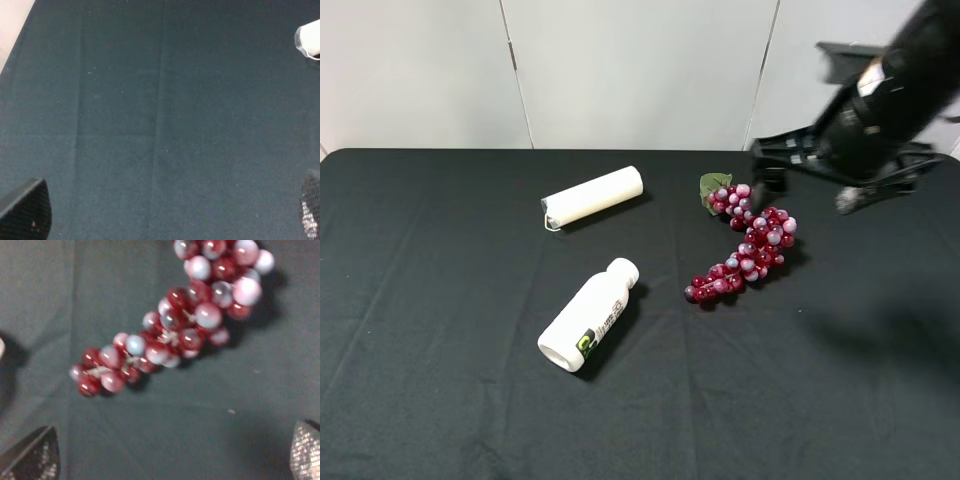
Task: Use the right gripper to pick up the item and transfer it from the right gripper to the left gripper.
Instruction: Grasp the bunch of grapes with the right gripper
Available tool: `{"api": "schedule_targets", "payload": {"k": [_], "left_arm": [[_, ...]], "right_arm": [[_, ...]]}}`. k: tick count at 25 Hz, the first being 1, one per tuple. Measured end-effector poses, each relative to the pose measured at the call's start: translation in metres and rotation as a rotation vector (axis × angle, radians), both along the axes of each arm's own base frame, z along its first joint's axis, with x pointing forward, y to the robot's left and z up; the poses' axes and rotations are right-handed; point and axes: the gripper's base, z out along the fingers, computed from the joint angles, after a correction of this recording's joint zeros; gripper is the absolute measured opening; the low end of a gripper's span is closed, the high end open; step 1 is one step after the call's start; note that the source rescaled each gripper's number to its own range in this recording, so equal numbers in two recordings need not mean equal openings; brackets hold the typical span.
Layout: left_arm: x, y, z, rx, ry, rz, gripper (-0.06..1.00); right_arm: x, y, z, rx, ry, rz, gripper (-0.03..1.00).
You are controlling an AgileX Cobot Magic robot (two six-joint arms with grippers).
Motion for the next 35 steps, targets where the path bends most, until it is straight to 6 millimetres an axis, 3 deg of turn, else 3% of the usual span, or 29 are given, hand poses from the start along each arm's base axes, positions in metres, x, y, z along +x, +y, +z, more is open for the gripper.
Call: {"api": "schedule_targets", "payload": {"k": [17,26,30,32,35], "left_arm": [[0.000,0.000,0.000,0.000,0.000,0.000,0.98],[0.000,0.000,0.000,0.000,0.000,0.000,0.98],[0.000,0.000,0.000,0.000,0.000,0.000,0.98],[0.000,0.000,0.000,0.000,0.000,0.000,0.98],[0.000,0.000,0.000,0.000,0.000,0.000,0.98]], "right_arm": [[0.054,0.021,-0.110,-0.079,0.073,-0.155,1.00],[0.060,0.025,-0.148,-0.102,0.114,-0.143,1.00],[0.061,0.025,-0.150,-0.099,0.113,-0.143,1.00],[0.062,0.026,-0.151,-0.098,0.111,-0.143,0.93],[0.062,0.026,-0.151,-0.094,0.106,-0.142,0.66]]}}
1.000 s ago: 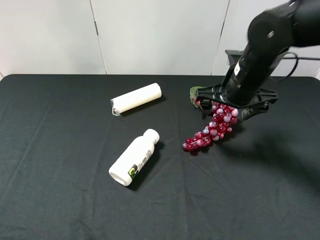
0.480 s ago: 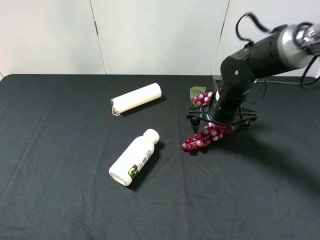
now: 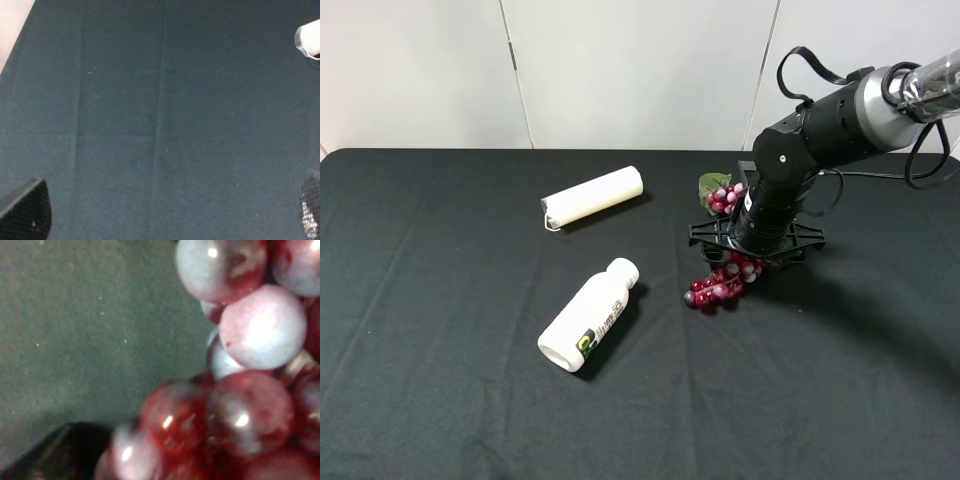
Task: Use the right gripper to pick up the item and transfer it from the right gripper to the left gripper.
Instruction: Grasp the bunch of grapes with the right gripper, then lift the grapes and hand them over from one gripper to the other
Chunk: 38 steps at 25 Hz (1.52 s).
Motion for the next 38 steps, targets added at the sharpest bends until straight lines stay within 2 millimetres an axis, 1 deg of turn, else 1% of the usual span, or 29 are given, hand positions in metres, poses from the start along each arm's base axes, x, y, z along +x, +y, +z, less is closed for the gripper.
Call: {"api": "schedule_targets", "payload": {"k": [2,4,5,9,12,16,20,23,25,26,33,38], "left_arm": [[0.000,0.000,0.000,0.000,0.000,0.000,0.98],[0.000,0.000,0.000,0.000,0.000,0.000,0.98],[0.000,0.000,0.000,0.000,0.000,0.000,0.98],[0.000,0.000,0.000,0.000,0.000,0.000,0.98],[0.000,0.000,0.000,0.000,0.000,0.000,0.98],[0.000,0.000,0.000,0.000,0.000,0.000,0.98],[0.000,0.000,0.000,0.000,0.000,0.000,0.98],[0.000,0.000,0.000,0.000,0.000,0.000,0.98],[0.000,0.000,0.000,0.000,0.000,0.000,0.98],[0.000,0.000,0.000,0.000,0.000,0.000,0.98],[0.000,0.000,0.000,0.000,0.000,0.000,0.98],[0.000,0.000,0.000,0.000,0.000,0.000,0.98]], "right_arm": [[0.000,0.000,0.000,0.000,0.001,-0.001,0.42],[0.000,0.000,0.000,0.003,-0.001,-0.002,0.15],[0.000,0.000,0.000,0.004,-0.001,-0.002,0.06],[0.000,0.000,0.004,0.008,-0.011,-0.001,0.06],[0.000,0.000,0.017,0.025,-0.046,-0.001,0.06],[0.001,0.000,0.047,0.049,-0.112,0.014,0.06],[0.002,-0.001,0.087,0.023,-0.147,0.077,0.06],[0.002,-0.001,0.120,-0.009,-0.146,0.147,0.06],[0.001,-0.001,0.137,-0.027,-0.119,0.196,0.02],[0.001,-0.001,0.146,-0.037,-0.106,0.224,0.02],[-0.003,0.007,0.189,0.008,-0.026,0.349,0.02],[-0.008,0.007,0.209,0.034,-0.056,0.390,0.02]]}}
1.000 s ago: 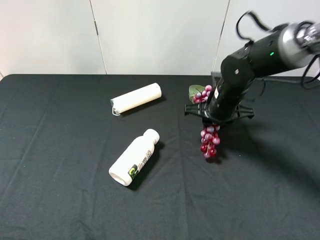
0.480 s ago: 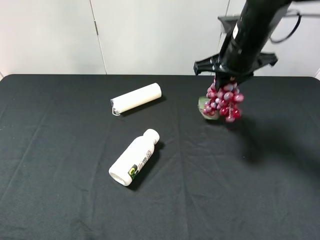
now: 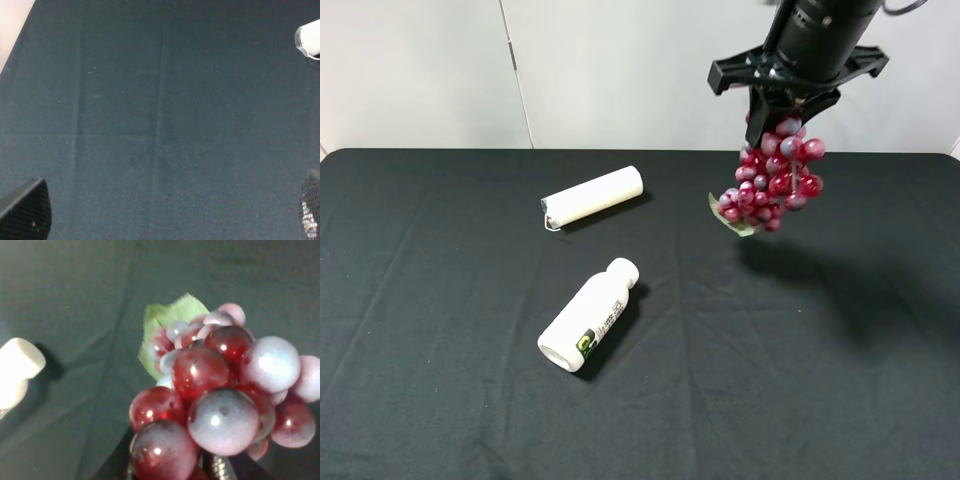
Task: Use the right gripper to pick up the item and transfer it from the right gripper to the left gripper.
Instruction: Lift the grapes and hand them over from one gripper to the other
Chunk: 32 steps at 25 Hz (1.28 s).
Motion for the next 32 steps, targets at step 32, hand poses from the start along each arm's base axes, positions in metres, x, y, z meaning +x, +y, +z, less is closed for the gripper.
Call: {"api": "schedule_targets", "payload": {"k": [32], "left_arm": [[0.003,0.000,0.000,0.033,0.024,-0.031,0.98]], "right_arm": [[-0.091,-0.018,0.074,0.225,-0.196,0.435,0.02]]}}
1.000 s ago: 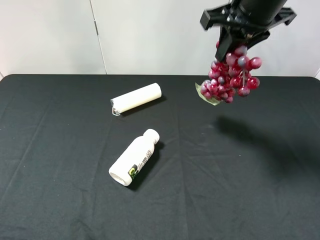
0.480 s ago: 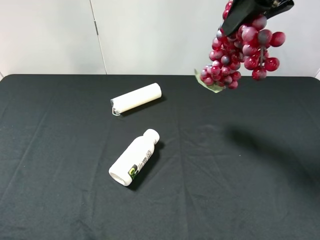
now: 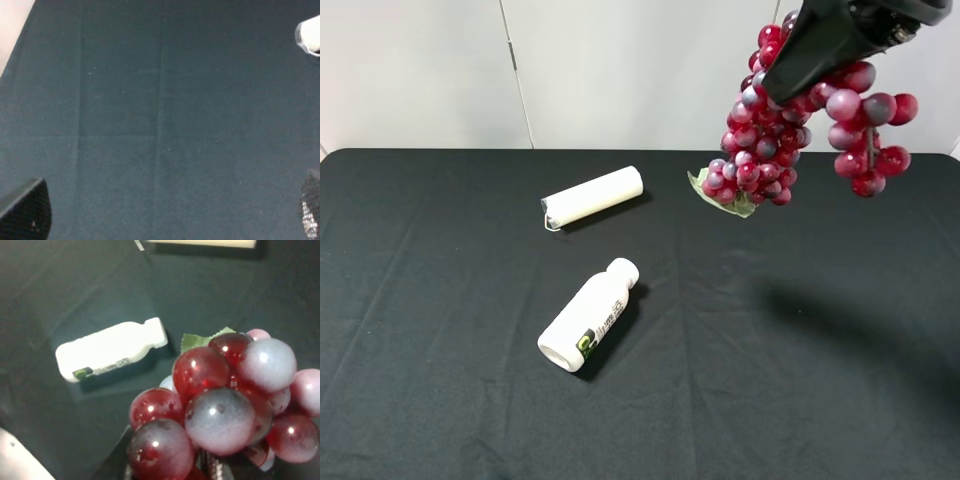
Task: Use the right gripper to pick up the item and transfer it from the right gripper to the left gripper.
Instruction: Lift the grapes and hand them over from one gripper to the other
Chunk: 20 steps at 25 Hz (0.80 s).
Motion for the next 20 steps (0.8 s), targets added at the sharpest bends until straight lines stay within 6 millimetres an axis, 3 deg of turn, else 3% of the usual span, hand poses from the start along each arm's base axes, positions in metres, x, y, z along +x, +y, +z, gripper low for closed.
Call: {"api": "schedule_targets", "payload": {"k": [6,11,20], "left_arm": [[0.016,-0.008,0.010,0.046,0.111,-0.166,0.98],[0.042,-0.017,0.018,0.041,0.183,-0.328,0.98],[0.074,-0.037,0.029,0.065,0.122,-0.646,0.98]], "right_arm": [[-0.005,0.004,-0.001,0.022,-0.029,0.133,0.02],[-0.006,0.006,0.000,0.036,-0.039,0.168,0.02],[-0.007,0.007,0.000,0.047,-0.034,0.172,0.02]]}}
